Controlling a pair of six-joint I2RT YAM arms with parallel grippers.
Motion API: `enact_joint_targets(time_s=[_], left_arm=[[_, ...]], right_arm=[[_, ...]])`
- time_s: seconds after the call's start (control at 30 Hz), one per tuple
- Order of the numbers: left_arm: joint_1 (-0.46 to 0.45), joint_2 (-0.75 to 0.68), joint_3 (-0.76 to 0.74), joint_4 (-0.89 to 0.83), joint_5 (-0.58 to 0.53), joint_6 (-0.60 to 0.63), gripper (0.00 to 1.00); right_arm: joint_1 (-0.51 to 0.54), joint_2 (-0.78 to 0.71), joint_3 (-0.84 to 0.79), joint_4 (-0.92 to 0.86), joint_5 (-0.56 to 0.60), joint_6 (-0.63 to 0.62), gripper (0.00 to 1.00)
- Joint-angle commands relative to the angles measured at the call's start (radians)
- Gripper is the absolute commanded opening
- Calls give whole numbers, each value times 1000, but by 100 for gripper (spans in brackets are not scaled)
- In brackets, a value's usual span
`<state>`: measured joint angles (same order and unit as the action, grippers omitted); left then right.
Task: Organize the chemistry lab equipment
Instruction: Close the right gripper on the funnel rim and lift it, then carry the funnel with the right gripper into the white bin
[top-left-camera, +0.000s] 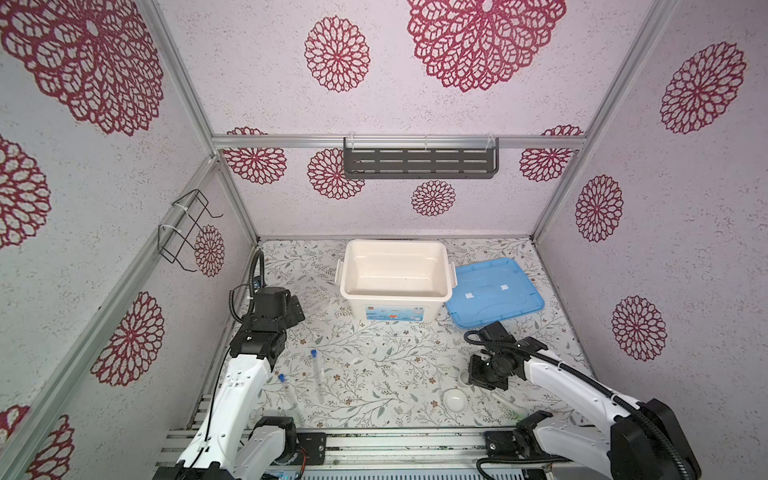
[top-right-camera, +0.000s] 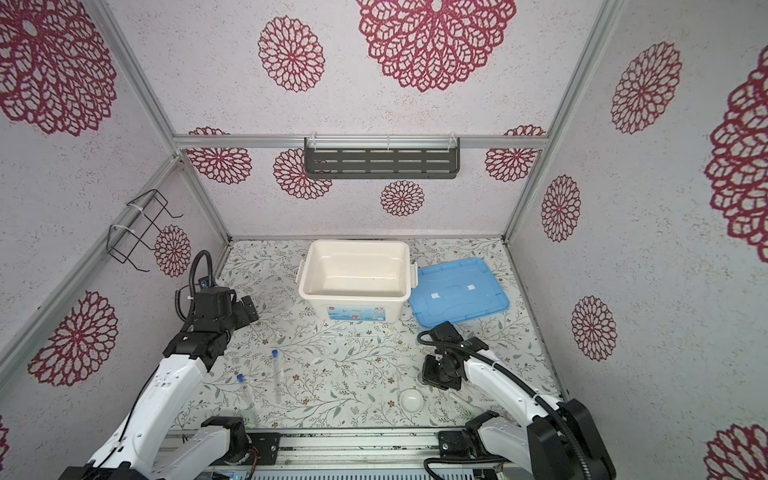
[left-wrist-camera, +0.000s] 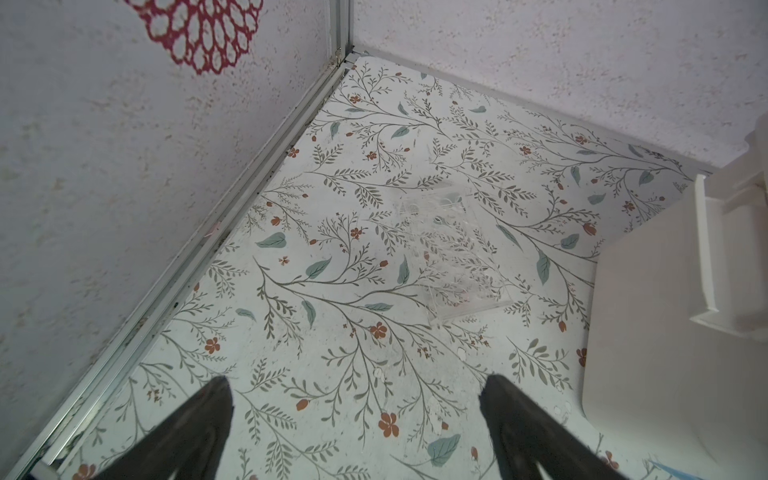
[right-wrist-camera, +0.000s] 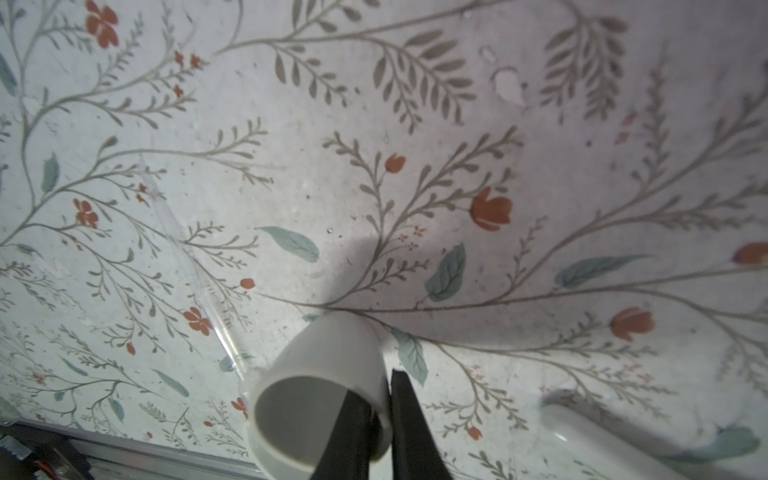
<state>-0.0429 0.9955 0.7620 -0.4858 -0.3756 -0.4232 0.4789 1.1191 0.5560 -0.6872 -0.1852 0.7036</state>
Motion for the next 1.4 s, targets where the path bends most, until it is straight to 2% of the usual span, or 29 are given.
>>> enact_joint_targets(time_s=[0.0, 0.23, 0.67, 0.77, 0.87, 0.9, 0.97, 1.03, 1.13, 1.23, 1.37], left_arm=[[6, 8, 26, -17, 0, -8, 97], [6, 12, 27, -15, 1, -11, 97], [6, 17, 31, -22, 4, -15, 97], [6, 20, 31, -22, -2, -13, 97], [6, 28, 36, -23, 10, -7, 97], [6, 32, 43, -26, 36, -2, 97], [8, 48, 102, -72, 157, -5, 97], [8, 78, 195, -124, 326, -1, 97], [6, 129, 307, -179, 485, -15, 97], [-1, 181, 348, -188, 576, -45, 97], [-27, 253, 385, -231, 627, -76, 97]], right_arm=[[11, 13, 1, 9, 42, 10, 7], [16, -75, 96, -74, 159, 6, 0], [17, -77, 111, -94, 210, -15, 0], [18, -81, 199, -124, 275, -52, 0], [16, -40, 420, -179, 391, -183, 0], [16, -7, 514, -188, 410, -243, 0], [18, 74, 682, -201, 400, -326, 0], [18, 169, 838, -220, 329, -410, 0], [23, 319, 1018, -237, 253, -468, 0], [36, 458, 1139, -205, 210, -497, 0], [61, 657, 1335, -238, 213, -496, 0]])
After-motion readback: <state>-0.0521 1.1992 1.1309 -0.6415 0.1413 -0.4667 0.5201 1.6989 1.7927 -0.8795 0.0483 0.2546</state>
